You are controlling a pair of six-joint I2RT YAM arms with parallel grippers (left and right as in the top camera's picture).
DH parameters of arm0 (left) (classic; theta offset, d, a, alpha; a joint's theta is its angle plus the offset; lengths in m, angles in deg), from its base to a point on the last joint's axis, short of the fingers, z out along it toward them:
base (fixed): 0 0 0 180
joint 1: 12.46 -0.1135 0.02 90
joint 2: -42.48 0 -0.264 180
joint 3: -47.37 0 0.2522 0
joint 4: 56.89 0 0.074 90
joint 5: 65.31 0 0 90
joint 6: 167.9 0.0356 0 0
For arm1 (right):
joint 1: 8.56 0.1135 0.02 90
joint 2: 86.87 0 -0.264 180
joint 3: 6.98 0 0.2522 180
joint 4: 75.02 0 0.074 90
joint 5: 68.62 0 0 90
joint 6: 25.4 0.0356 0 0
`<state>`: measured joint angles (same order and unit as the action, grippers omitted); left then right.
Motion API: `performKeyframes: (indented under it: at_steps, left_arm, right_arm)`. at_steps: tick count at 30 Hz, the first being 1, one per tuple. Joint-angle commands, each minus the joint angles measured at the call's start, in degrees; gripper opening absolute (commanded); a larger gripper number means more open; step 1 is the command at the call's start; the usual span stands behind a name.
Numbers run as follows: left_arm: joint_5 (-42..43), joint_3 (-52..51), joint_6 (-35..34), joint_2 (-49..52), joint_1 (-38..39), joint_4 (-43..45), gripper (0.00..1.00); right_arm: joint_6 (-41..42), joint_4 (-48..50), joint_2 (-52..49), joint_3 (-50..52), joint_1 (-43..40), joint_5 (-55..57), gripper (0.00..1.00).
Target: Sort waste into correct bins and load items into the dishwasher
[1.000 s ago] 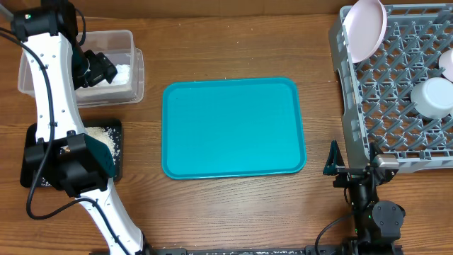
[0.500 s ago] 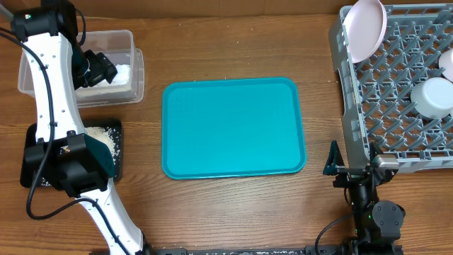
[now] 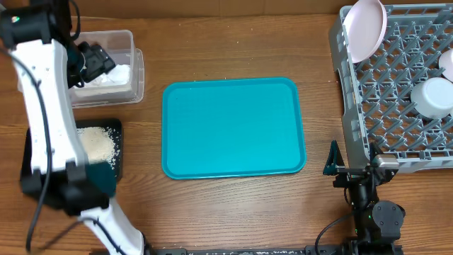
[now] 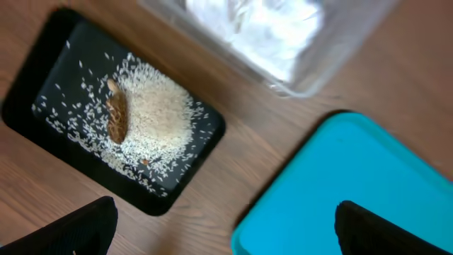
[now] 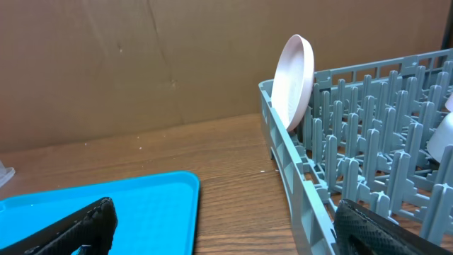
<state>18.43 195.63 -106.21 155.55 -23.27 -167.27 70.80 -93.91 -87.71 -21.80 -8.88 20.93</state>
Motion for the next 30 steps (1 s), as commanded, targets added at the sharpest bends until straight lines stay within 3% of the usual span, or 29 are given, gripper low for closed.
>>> performKeyframes:
  at_steps: [1, 8, 13, 15, 22, 30]
  left_arm:
    - [-0.1, 0.5, 0.5, -10.4, 2.4, -0.2, 1.0]
    - [-0.1, 0.5, 0.5, -17.5, 4.5, -0.2, 1.0]
    - [4.6, -1.4, 9.5, -21.2, 4.6, -0.2, 1.0]
    - [6.1, -5.1, 9.9, -23.9, 5.4, -0.2, 1.0]
    - [5.9, -27.6, 10.0, -38.4, 6.4, 5.3, 1.0]
    - [12.0, -65.0, 16.2, -61.4, 6.4, 31.3, 1.0]
  right_arm:
    - [-0.2, 0.3, 0.7, 0.6, 0.3, 0.4, 1.0]
    - [-0.2, 0.3, 0.7, 0.6, 0.3, 0.4, 1.0]
    - [-0.2, 0.3, 0.7, 0.6, 0.3, 0.4, 1.0]
    - [-0.2, 0.3, 0.7, 0.6, 0.3, 0.4, 1.0]
    - [-0.2, 0.3, 0.7, 0.6, 0.3, 0.4, 1.0]
    - [-0.2, 0.3, 0.7, 0.6, 0.3, 0.4, 1.0]
